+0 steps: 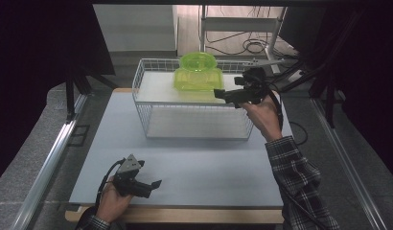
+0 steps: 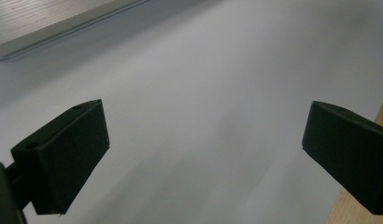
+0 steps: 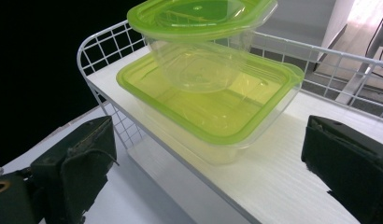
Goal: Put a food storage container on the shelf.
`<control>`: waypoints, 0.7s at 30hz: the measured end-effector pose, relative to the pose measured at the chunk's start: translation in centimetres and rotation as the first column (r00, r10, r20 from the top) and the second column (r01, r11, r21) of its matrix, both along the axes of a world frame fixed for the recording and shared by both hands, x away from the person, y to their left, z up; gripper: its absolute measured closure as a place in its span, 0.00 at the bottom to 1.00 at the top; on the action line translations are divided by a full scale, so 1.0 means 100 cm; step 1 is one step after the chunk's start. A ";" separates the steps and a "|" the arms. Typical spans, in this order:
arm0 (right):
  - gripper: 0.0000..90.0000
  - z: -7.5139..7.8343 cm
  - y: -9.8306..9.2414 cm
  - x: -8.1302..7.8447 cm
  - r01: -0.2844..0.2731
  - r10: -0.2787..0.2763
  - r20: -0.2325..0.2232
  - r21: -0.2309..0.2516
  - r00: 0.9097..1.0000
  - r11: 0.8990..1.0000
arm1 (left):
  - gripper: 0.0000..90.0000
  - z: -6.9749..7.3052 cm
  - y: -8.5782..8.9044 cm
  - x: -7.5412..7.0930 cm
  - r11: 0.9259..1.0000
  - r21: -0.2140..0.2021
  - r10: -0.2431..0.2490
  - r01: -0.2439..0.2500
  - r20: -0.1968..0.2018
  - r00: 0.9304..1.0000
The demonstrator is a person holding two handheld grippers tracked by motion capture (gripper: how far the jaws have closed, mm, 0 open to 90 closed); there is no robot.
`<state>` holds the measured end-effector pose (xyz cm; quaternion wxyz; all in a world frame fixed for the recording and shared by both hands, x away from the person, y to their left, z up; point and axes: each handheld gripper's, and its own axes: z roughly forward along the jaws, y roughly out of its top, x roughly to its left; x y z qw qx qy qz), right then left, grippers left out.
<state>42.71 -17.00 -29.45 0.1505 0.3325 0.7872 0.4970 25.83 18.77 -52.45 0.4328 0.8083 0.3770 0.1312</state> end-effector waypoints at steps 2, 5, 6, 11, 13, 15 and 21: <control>0.03 -0.002 -0.001 -0.002 -0.006 0.006 0.007 -0.008 1.000 1.000 | 0.00 0.001 0.000 0.000 1.000 0.003 0.002 -0.002 0.007 1.000; 0.02 -0.005 -0.001 -0.007 -0.012 0.013 0.025 -0.035 1.000 0.999 | 0.00 0.002 0.001 -0.001 1.000 -0.012 0.017 -0.017 0.021 1.000; 0.02 -0.006 -0.001 -0.008 -0.013 0.014 0.031 -0.040 0.999 0.999 | 0.00 0.003 0.002 -0.001 1.000 -0.021 0.022 -0.022 0.026 0.999; 0.01 -0.011 -0.002 -0.013 -0.018 0.021 0.049 -0.057 0.999 0.998 | 0.00 0.004 0.004 -0.002 0.998 -0.055 0.026 -0.023 0.046 0.999; 0.01 -0.012 -0.002 -0.014 -0.019 0.022 0.048 -0.058 0.999 0.998 | 0.00 0.004 0.004 -0.002 0.998 -0.056 0.028 -0.025 0.060 0.998; 0.01 -0.015 -0.004 -0.016 -0.025 0.027 0.046 -0.056 0.999 0.998 | 0.00 0.003 0.004 -0.003 0.998 -0.058 0.026 -0.021 0.076 0.997; 0.01 -0.020 -0.007 -0.020 -0.028 0.029 0.041 -0.037 0.999 0.999 | 0.00 0.003 0.003 -0.004 0.998 -0.069 0.016 -0.008 0.118 0.993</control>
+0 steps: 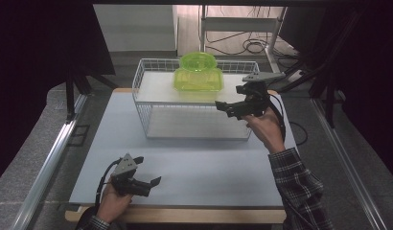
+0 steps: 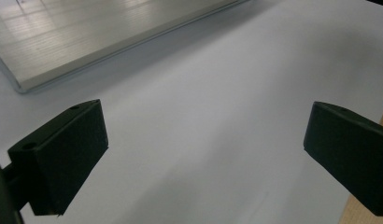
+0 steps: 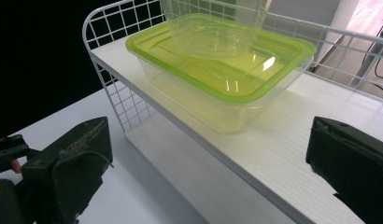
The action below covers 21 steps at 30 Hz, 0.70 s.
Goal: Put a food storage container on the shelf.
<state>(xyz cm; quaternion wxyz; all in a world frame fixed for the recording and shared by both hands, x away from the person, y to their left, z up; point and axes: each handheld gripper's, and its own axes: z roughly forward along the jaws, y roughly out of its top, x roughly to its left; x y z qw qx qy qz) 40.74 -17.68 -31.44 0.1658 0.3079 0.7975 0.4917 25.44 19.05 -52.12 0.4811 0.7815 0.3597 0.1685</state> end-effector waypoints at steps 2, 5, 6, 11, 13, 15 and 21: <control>0.01 -0.002 -0.001 -0.002 -0.003 0.003 0.004 0.001 1.000 1.000 | 0.00 0.000 -0.001 0.000 1.000 0.004 -0.003 0.003 0.005 1.000; 0.00 -0.006 -0.002 -0.004 -0.007 0.007 0.010 0.005 1.000 1.000 | 0.00 0.000 -0.001 0.000 1.000 -0.002 -0.008 0.008 0.002 1.000; 0.00 -0.007 -0.003 -0.005 -0.008 0.008 0.010 0.005 1.000 1.000 | 0.00 0.000 -0.001 0.000 1.000 -0.004 -0.008 0.008 -0.002 1.000; 0.00 -0.013 -0.006 -0.008 -0.006 0.006 0.023 0.021 1.000 1.000 | 0.00 0.000 0.000 0.001 1.000 -0.011 -0.014 0.014 -0.019 1.000; 0.00 -0.014 -0.007 -0.010 -0.007 0.007 0.030 0.025 1.000 1.000 | 0.00 -0.001 -0.001 0.001 1.000 -0.006 -0.019 0.019 -0.023 1.000; 0.00 -0.016 -0.008 -0.012 -0.010 0.009 0.040 0.028 0.999 1.000 | 0.00 -0.001 -0.002 0.001 1.000 -0.005 -0.021 0.021 -0.023 1.000; 0.00 -0.022 -0.012 -0.020 -0.023 0.021 0.060 0.028 0.998 0.999 | 0.00 0.000 -0.001 0.001 1.000 -0.012 -0.018 0.018 -0.017 1.000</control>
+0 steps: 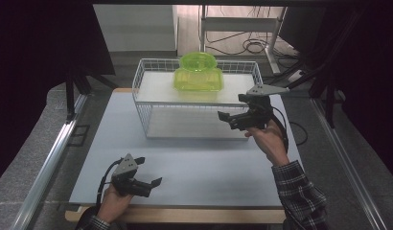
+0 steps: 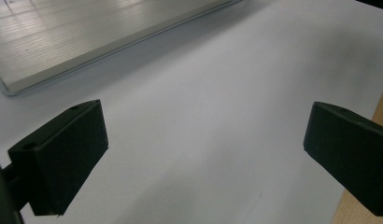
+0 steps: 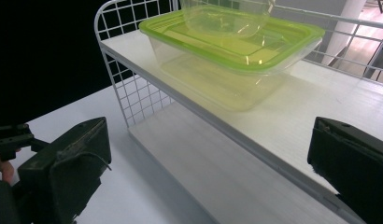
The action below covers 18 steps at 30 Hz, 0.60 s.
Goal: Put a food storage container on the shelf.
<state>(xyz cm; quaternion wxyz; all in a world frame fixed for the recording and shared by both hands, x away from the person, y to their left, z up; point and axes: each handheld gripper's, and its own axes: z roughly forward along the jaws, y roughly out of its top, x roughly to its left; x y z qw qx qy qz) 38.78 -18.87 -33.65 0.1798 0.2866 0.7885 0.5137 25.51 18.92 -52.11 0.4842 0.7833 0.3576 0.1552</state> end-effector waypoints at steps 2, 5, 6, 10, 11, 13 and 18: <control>0.00 -0.002 -0.002 -0.003 -0.003 0.003 0.017 0.003 1.000 1.000 | 0.00 0.000 0.000 0.000 1.000 0.003 -0.002 0.002 -0.001 1.000; 0.00 -0.005 -0.004 -0.006 -0.001 0.001 0.030 0.012 1.000 1.000 | 0.00 -0.001 -0.001 0.000 1.000 0.011 -0.002 0.002 0.000 1.000; 0.00 -0.006 -0.005 -0.007 -0.003 0.003 0.037 0.012 0.999 1.000 | 0.00 -0.001 -0.001 0.000 1.000 0.013 -0.001 0.001 0.000 1.000; 0.00 -0.013 -0.008 -0.014 -0.011 0.010 0.054 0.014 0.998 1.000 | 0.00 -0.001 -0.001 0.001 1.000 0.019 0.002 -0.002 -0.001 1.000; 0.00 -0.014 -0.009 -0.015 -0.012 0.011 0.054 0.013 0.998 1.000 | 0.00 -0.002 -0.001 0.001 1.000 0.022 0.003 -0.003 -0.001 1.000; 0.00 -0.016 -0.009 -0.017 -0.012 0.011 0.057 0.011 0.998 1.000 | 0.00 -0.002 -0.001 0.001 1.000 0.024 0.002 -0.002 -0.002 1.000; 0.00 -0.024 -0.009 -0.024 -0.009 0.009 0.051 -0.002 0.999 1.000 | 0.00 -0.002 -0.002 0.001 1.000 0.027 -0.001 0.001 -0.006 1.000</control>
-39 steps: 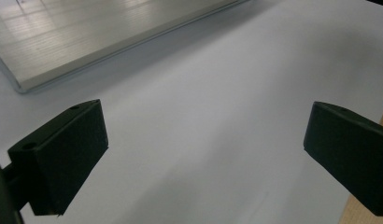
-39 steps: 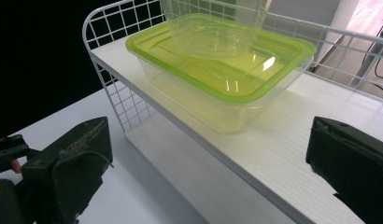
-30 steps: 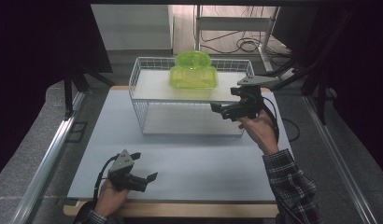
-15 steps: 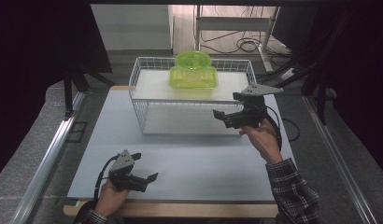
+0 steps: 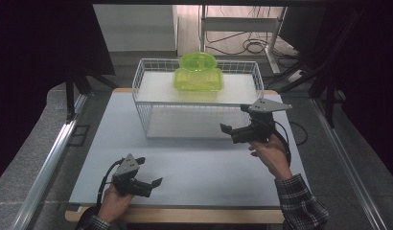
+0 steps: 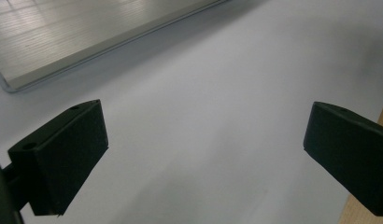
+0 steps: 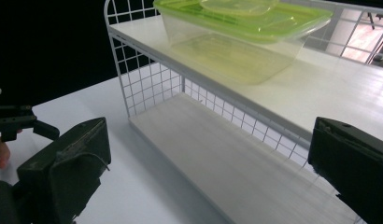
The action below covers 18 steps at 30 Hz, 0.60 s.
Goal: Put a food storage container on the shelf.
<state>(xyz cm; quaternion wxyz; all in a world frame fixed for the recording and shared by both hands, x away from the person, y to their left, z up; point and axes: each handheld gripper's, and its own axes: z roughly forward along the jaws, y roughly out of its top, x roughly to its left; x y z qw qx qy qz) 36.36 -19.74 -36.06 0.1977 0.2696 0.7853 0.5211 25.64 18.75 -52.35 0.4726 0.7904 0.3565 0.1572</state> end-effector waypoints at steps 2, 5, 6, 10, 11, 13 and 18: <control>0.00 -0.004 0.000 -0.002 -0.005 0.005 -0.009 0.000 1.000 1.000 | 0.00 0.000 0.000 0.000 1.000 0.001 -0.001 0.001 -0.001 1.000; 0.00 -0.010 -0.001 -0.005 -0.003 0.003 -0.007 -0.007 1.000 1.000 | 0.00 0.000 0.000 0.000 1.000 -0.001 -0.001 0.001 -0.001 1.000; 0.00 -0.012 -0.001 -0.006 -0.004 0.004 -0.008 -0.004 1.000 1.000 | 0.00 0.000 0.000 0.000 1.000 -0.002 -0.001 0.001 -0.001 1.000; 0.00 -0.019 -0.003 -0.009 -0.003 0.003 -0.022 0.013 1.000 1.000 | 0.00 0.000 -0.001 0.000 1.000 -0.002 -0.007 0.007 -0.003 1.000; 0.00 -0.023 -0.002 -0.010 -0.004 0.005 -0.024 0.016 1.000 1.000 | 0.00 0.000 -0.001 0.000 1.000 -0.002 -0.008 0.008 -0.005 1.000; 0.00 -0.027 -0.002 -0.012 -0.002 0.002 -0.019 0.014 1.000 1.000 | 0.00 0.000 -0.001 0.000 1.000 0.002 -0.009 0.009 -0.006 1.000; 0.00 -0.036 0.000 -0.015 0.004 -0.004 -0.031 0.006 0.999 1.000 | 0.00 0.000 -0.002 0.000 1.000 0.002 -0.006 0.006 -0.015 1.000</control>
